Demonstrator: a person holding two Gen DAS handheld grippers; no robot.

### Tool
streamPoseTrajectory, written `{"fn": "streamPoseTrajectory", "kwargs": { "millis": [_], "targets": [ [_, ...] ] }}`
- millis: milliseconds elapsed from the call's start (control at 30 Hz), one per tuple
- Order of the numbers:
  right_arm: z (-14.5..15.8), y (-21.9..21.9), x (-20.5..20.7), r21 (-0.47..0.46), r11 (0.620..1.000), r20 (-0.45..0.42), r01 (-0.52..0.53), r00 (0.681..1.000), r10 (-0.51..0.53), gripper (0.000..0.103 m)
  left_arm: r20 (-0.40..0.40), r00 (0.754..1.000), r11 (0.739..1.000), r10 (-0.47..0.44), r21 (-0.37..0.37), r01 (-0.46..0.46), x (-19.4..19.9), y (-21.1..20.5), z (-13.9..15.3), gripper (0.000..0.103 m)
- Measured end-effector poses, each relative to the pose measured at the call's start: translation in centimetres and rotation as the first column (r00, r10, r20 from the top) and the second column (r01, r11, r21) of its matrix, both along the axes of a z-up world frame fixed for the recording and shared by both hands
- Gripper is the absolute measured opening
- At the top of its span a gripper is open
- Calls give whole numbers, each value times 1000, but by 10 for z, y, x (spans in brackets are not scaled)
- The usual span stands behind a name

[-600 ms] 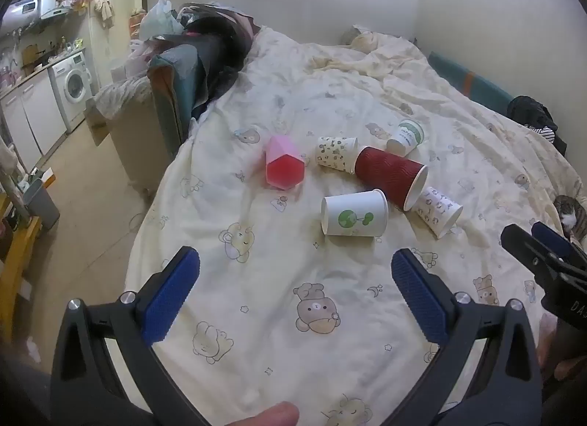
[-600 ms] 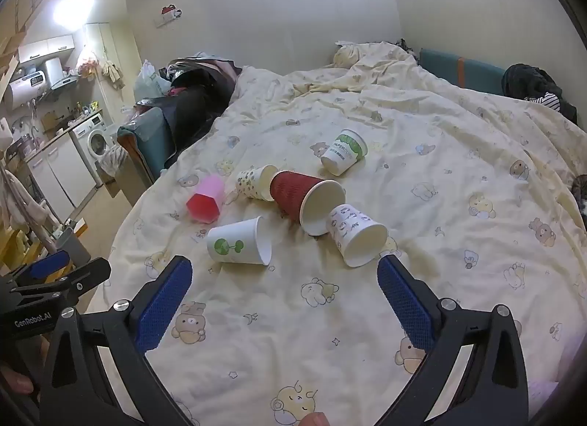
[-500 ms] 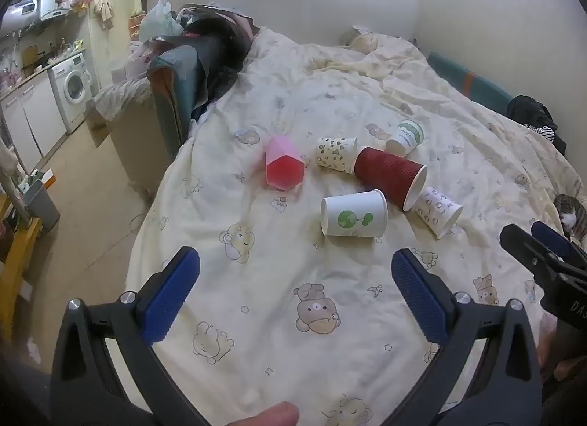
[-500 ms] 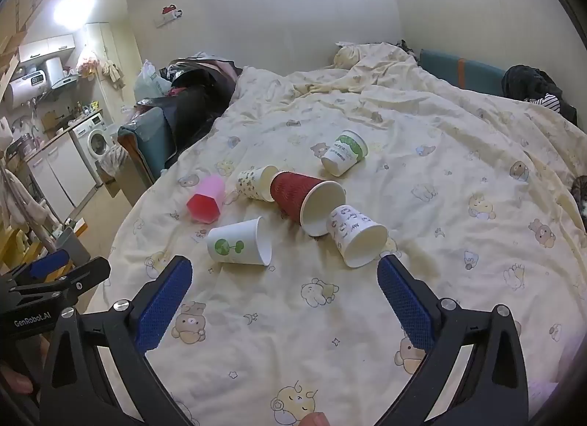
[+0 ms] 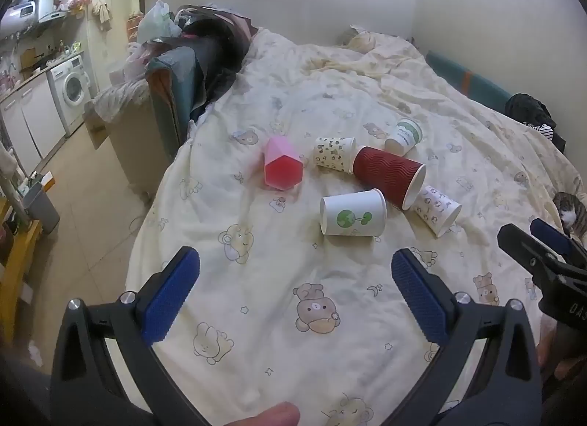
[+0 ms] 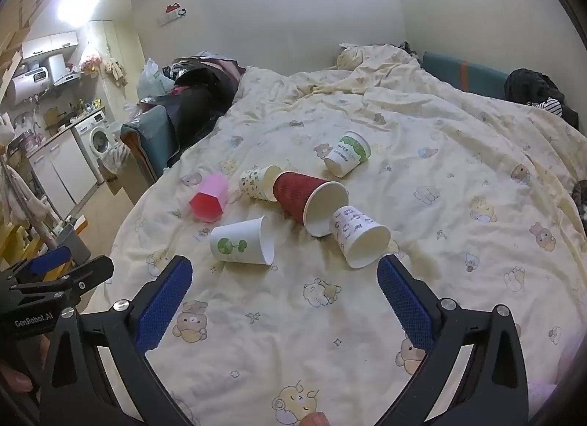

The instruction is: Flip cup upside down

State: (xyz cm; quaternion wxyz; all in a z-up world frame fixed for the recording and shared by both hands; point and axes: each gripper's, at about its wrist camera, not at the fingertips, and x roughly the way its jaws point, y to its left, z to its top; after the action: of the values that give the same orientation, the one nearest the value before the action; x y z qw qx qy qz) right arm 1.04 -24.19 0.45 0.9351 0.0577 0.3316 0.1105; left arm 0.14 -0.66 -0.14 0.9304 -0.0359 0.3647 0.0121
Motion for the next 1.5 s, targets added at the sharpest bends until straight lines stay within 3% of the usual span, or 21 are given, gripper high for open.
{"fn": "streamPoseTrajectory", "kwargs": {
  "millis": [1500],
  "targets": [
    [-1, 2, 0, 3, 1000, -4, -1, 1000, 1, 103, 14, 1000, 1000, -20, 7, 19, -5, -1, 1, 103]
  ]
}}
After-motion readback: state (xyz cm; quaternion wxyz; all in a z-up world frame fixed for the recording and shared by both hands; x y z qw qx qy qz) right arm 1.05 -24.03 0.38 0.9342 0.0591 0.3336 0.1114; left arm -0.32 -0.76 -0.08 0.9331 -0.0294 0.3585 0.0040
